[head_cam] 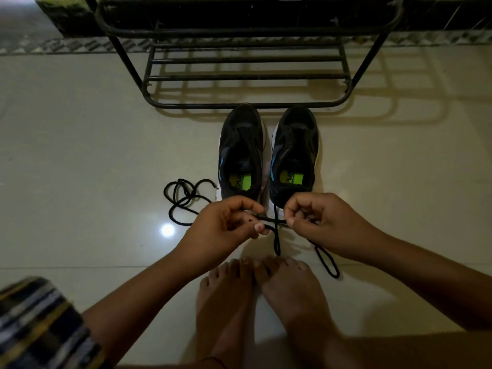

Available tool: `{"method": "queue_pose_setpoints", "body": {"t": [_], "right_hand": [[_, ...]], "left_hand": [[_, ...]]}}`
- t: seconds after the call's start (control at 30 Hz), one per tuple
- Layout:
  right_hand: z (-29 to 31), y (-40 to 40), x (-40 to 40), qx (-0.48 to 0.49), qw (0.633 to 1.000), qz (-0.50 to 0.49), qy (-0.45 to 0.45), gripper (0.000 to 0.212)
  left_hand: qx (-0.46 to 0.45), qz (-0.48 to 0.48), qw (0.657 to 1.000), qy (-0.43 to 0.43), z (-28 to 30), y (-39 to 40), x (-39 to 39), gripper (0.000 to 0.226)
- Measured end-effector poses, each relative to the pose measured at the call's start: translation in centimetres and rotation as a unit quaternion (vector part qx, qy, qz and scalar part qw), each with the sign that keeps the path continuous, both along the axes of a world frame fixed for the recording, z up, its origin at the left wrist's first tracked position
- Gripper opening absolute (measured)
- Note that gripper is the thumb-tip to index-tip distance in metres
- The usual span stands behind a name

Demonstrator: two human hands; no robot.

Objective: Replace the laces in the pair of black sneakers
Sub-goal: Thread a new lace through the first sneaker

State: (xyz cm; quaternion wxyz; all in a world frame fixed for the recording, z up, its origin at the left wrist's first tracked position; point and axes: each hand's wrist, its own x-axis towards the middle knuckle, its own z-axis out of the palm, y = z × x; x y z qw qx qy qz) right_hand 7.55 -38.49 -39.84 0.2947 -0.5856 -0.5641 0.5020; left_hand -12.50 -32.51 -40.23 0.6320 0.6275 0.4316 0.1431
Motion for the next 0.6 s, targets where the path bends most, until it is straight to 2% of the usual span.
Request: {"method": "queue_pose_setpoints", "body": {"t": [0.23,0.6], "right_hand": [[0.27,0.05,0.1,-0.003,0.999,0.021,0.032,0.014],[0.01,0.28,0.66,-0.024,1.0,0.014,-0.005,0.017]], "left_hand": [[-0.041,0.004,0.999,-0.016,-0.38,0.01,0.02,0.02],[-0.04,0.011,0.997,-0.059,-0.17,-0.01,0.09,0.016]]}}
